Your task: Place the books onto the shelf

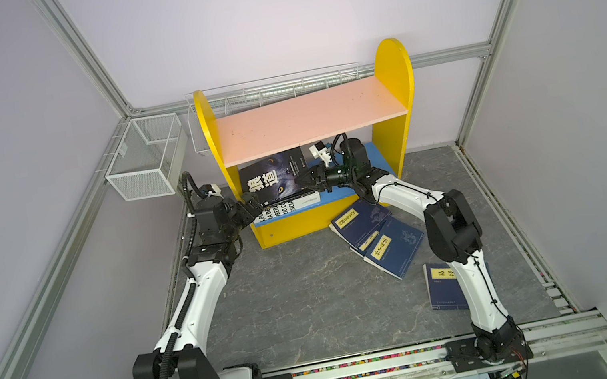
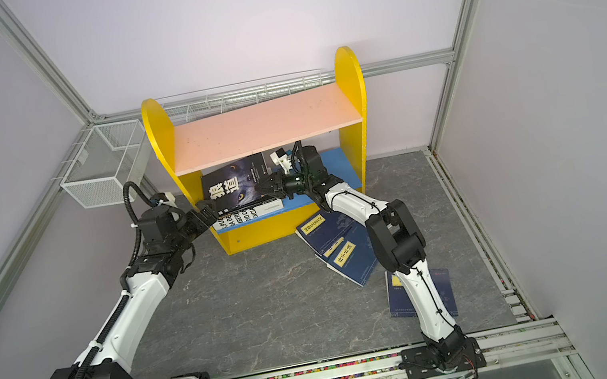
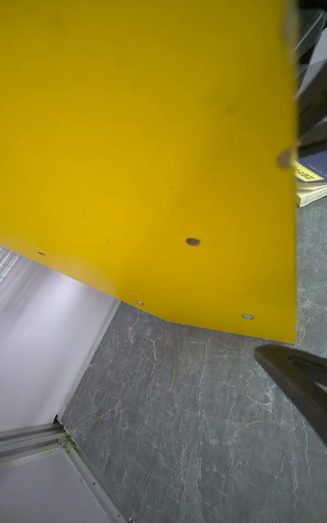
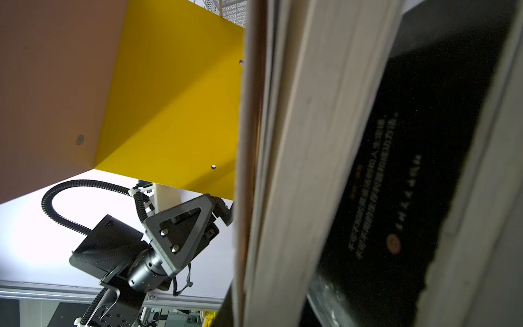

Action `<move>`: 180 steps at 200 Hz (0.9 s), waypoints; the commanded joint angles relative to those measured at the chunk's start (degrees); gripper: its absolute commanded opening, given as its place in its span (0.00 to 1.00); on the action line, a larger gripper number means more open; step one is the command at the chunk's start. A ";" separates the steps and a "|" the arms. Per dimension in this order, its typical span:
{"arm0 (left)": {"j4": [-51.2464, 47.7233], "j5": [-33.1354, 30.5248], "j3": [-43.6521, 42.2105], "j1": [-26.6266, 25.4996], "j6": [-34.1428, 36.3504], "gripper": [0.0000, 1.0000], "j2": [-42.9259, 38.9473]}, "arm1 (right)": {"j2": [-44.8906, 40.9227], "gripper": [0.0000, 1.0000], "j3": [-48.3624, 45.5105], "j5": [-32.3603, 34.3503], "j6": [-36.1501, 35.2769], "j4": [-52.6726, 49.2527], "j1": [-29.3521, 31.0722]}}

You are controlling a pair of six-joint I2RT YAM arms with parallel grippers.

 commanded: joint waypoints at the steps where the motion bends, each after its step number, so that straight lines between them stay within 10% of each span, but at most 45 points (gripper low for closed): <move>1: 2.30 0.58 2.61 0.41 -0.23 1.00 1.62 | 0.64 0.08 1.16 -0.95 -1.39 1.71 0.32; 180: -0.74 -6.61 3.09 -0.73 1.47 0.98 12.74 | 1.41 0.15 5.43 5.71 -9.89 -12.51 2.25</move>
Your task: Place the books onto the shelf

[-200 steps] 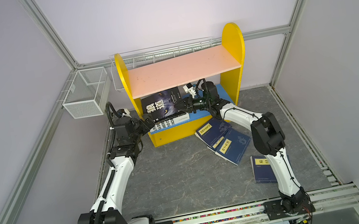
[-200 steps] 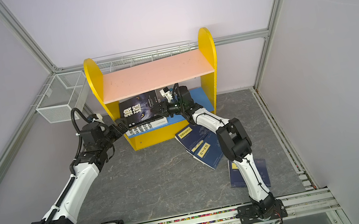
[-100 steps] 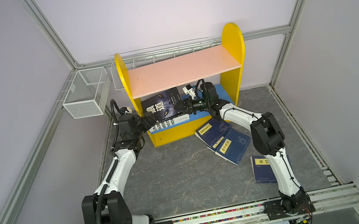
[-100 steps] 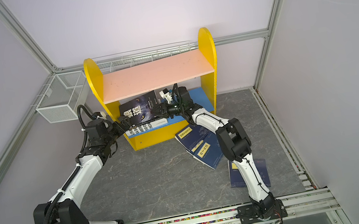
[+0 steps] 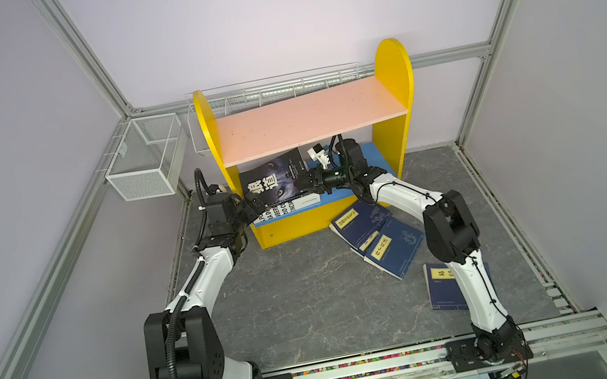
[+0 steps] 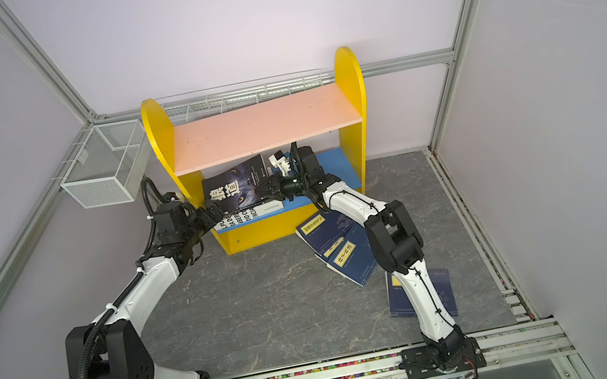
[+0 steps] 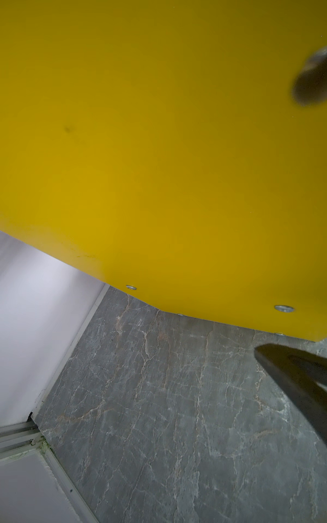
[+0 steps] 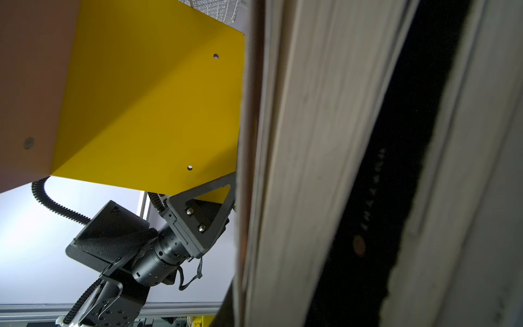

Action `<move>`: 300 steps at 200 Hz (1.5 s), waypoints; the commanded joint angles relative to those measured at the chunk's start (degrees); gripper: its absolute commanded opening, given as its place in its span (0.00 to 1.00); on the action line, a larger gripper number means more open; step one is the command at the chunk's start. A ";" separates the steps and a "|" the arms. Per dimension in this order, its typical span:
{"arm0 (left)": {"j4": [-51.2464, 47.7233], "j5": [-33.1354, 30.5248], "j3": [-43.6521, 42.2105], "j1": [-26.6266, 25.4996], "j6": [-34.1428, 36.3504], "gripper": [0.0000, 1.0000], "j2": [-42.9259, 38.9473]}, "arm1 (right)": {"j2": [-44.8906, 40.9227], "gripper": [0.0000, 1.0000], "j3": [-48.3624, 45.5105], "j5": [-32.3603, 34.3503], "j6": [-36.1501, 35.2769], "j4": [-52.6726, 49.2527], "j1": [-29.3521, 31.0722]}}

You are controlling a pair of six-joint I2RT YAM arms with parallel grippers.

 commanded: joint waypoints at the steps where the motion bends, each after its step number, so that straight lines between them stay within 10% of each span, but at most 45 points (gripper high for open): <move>1: -4.70 -3.71 1.38 -0.25 1.65 0.98 3.20 | 0.44 0.15 2.00 2.14 -4.33 -2.98 1.36; 102: -6.39 -3.53 1.87 -0.25 2.08 0.97 3.34 | -1.08 0.43 12.24 6.81 -12.58 -17.87 -3.02; 188: -5.34 -1.31 2.00 -0.25 1.20 0.97 2.93 | -1.12 0.20 12.89 9.10 -16.74 -20.27 -2.03; 300: -2.54 3.60 0.29 -0.25 0.63 1.00 -7.13 | -0.01 0.22 13.26 12.36 -16.96 -21.16 -0.88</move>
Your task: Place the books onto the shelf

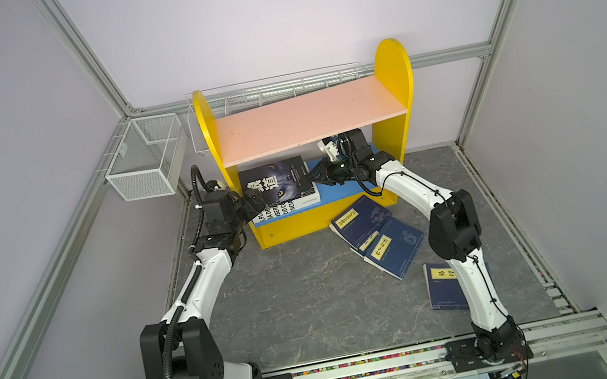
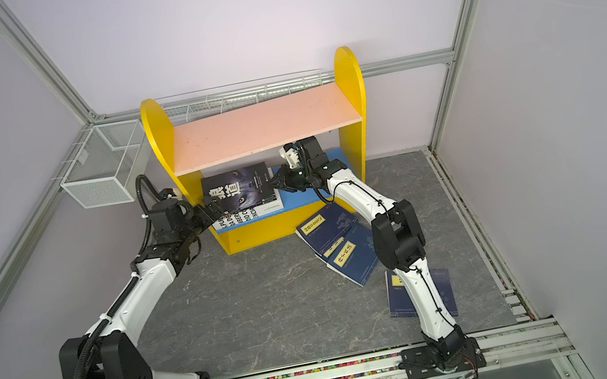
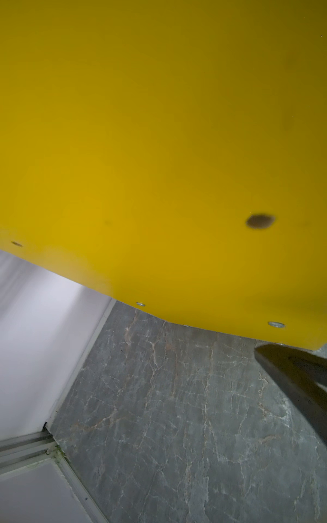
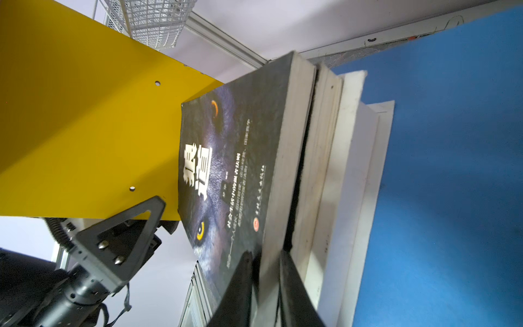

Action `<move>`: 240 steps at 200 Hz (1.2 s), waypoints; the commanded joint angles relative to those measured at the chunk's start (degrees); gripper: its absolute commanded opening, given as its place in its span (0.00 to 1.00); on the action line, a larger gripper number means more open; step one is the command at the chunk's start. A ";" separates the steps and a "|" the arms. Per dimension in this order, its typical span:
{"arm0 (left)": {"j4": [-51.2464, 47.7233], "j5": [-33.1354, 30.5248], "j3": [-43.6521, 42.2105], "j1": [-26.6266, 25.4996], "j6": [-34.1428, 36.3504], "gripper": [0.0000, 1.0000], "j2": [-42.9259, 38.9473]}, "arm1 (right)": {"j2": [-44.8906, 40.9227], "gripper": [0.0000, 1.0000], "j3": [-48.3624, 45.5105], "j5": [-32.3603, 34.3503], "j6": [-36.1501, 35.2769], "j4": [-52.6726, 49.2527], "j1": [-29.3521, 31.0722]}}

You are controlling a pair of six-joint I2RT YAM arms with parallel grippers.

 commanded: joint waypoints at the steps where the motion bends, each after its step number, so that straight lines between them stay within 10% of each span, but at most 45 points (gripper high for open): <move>1: -0.44 1.48 -0.91 0.15 0.63 1.00 -2.36 | -0.51 0.23 2.60 1.76 -2.57 2.41 1.50; 67: -1.99 5.54 -6.15 0.15 0.66 0.99 -11.74 | -6.36 0.53 -1.40 5.49 -4.75 3.00 1.12; 150: -15.22 12.62 -20.12 -1.56 -4.51 1.00 -37.03 | -26.50 0.63 -29.45 10.73 -6.77 9.58 1.13; 226: 3.63 0.04 -35.17 -31.49 -22.98 1.00 -35.36 | -47.84 0.99 -58.48 19.73 -18.48 3.16 0.48; 240: 8.62 -4.80 -35.88 -38.14 -25.59 1.00 -30.86 | -50.19 0.94 -62.28 22.78 -19.36 2.06 -0.78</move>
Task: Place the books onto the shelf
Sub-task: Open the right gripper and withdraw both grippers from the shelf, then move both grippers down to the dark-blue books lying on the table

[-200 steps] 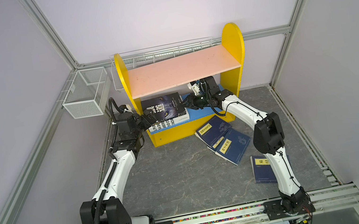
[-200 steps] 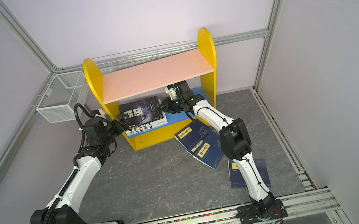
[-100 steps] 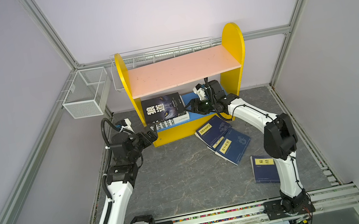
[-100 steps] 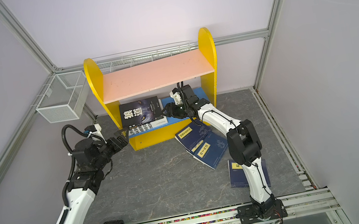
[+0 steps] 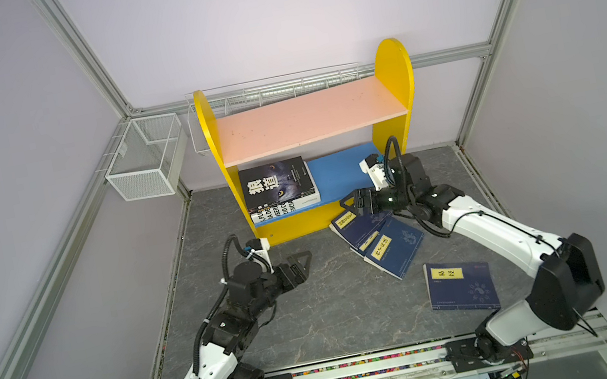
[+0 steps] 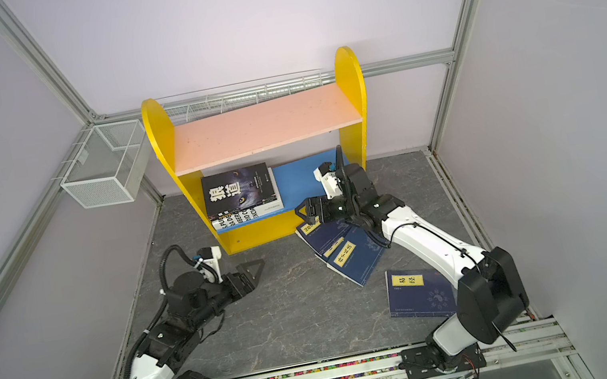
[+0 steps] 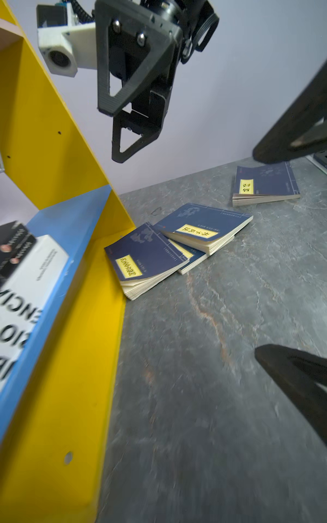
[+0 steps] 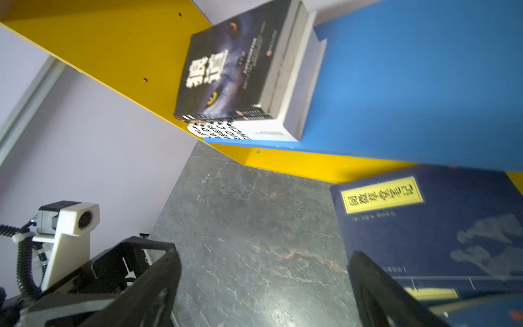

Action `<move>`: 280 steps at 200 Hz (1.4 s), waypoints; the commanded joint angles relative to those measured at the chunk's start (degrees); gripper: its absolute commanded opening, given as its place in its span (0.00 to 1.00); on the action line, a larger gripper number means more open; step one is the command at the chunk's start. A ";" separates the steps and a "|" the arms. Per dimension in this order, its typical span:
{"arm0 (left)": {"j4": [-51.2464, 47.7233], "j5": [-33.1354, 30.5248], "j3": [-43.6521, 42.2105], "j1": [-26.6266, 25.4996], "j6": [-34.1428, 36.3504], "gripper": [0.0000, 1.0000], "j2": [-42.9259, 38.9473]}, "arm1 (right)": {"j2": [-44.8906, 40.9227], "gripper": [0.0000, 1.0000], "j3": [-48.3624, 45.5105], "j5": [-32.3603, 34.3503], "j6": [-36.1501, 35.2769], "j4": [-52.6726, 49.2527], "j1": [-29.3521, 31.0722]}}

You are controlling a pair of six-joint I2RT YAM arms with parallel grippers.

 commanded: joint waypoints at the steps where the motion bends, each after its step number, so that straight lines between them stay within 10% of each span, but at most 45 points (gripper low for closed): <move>1: 11.81 -9.38 -1.79 -8.74 -7.82 1.00 5.35 | -2.59 0.93 -6.21 6.74 -4.52 -3.76 -1.47; 130: 33.11 -9.63 18.75 -21.24 -28.62 0.95 54.96 | 5.40 0.91 -14.89 -0.33 -10.42 6.97 -22.05; 280: 30.56 -7.73 26.83 -21.16 -31.84 0.94 64.96 | 15.54 0.95 -16.05 -5.28 -1.34 6.59 -19.30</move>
